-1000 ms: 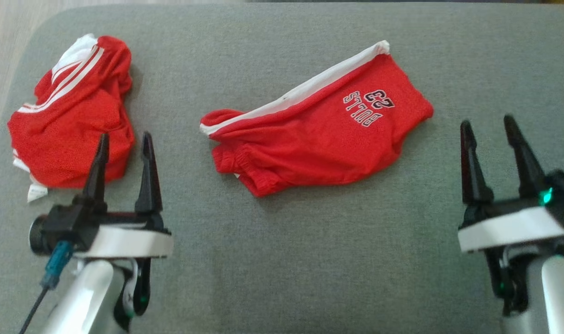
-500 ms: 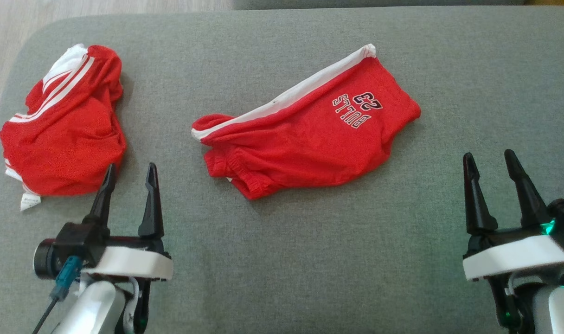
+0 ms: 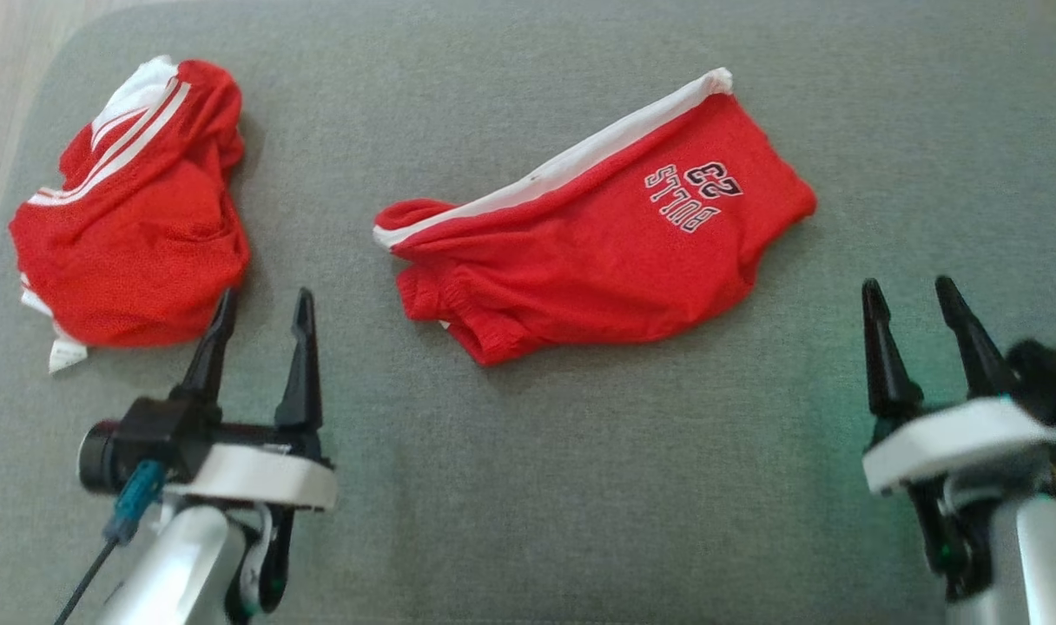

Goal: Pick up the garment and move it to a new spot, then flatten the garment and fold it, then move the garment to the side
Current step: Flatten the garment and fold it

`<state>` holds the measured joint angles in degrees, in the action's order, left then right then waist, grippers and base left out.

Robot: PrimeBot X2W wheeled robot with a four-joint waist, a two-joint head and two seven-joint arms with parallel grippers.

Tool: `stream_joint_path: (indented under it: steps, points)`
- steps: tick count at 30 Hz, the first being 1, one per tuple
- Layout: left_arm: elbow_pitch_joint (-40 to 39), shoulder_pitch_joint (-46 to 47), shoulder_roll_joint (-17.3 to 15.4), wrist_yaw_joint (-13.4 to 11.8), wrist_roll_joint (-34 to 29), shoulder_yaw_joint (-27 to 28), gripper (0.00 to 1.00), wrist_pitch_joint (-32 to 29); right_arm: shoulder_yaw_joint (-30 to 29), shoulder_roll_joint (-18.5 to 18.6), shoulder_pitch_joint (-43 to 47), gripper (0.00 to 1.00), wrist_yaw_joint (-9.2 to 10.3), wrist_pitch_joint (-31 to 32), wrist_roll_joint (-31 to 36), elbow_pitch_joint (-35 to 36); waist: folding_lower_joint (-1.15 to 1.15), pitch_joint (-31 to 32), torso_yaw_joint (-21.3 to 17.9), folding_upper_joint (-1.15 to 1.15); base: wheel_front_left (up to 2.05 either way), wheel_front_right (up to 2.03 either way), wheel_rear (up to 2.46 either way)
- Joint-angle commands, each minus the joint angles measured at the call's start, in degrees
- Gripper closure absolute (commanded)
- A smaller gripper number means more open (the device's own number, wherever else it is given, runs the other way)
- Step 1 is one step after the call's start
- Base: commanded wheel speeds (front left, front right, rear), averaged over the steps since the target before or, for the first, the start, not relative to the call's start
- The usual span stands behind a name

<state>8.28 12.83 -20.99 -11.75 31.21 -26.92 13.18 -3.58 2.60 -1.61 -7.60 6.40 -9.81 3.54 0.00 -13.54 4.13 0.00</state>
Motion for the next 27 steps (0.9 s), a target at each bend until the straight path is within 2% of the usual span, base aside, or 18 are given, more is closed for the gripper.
stream_joint_path:
  steps: [1,11,12,18,19,20,21,27]
  points:
    - [-1.63,3.23,-1.25,0.16,-0.59,1.8,0.0,0.45,1.22,0.29,-3.47,0.0,0.11,0.22,0.31,1.29,0.0,-0.58,0.63,0.0,0.0,0.0,0.0]
    - [-1.14,7.27,1.58,2.44,-1.79,0.29,0.0,1.35,0.22,2.25,-19.48,0.0,0.11,2.1,-0.38,-19.57,0.0,-3.31,5.84,0.0,0.0,0.0,0.0]
    - [-0.94,7.98,2.3,2.88,-2.13,0.26,0.0,1.52,-0.4,2.76,-22.16,0.0,0.11,3.34,-0.19,-23.94,0.0,-3.78,6.8,0.0,0.0,0.0,0.0]
    - [-0.85,8.96,4.49,4.2,-3.3,0.89,0.0,1.77,-1.7,3.67,-27.4,0.0,0.11,9.52,0.16,-35.14,0.0,-4.38,8.78,0.0,0.0,0.0,0.0]
    - [-1.03,8.94,4.81,4.38,-3.61,1.19,0.0,1.78,-1.52,3.56,-27.9,0.16,0.11,10.7,-0.18,-36.32,0.0,-4.34,8.91,0.0,0.0,0.0,0.0]
    - [-1.19,8.83,5.13,4.58,-3.91,1.52,0.0,1.79,-1.31,3.5,-28.27,0.8,0.11,11.66,-0.48,-37.19,0.0,-4.29,9.0,0.0,0.0,0.0,0.0]
    - [-1.31,8.65,5.41,4.75,-4.22,1.87,0.0,1.8,-1.14,3.39,-28.51,1.0,0.11,12.48,-0.93,-37.83,0.0,-4.19,9.02,0.0,0.0,0.0,0.0]
    - [-1.25,6.89,6.6,5.72,-5.66,3.89,0.0,1.81,-0.66,3.06,-27.48,1.0,0.11,9.95,-2.85,-35.98,0.0,-2.98,8.03,0.0,0.0,0.0,0.0]
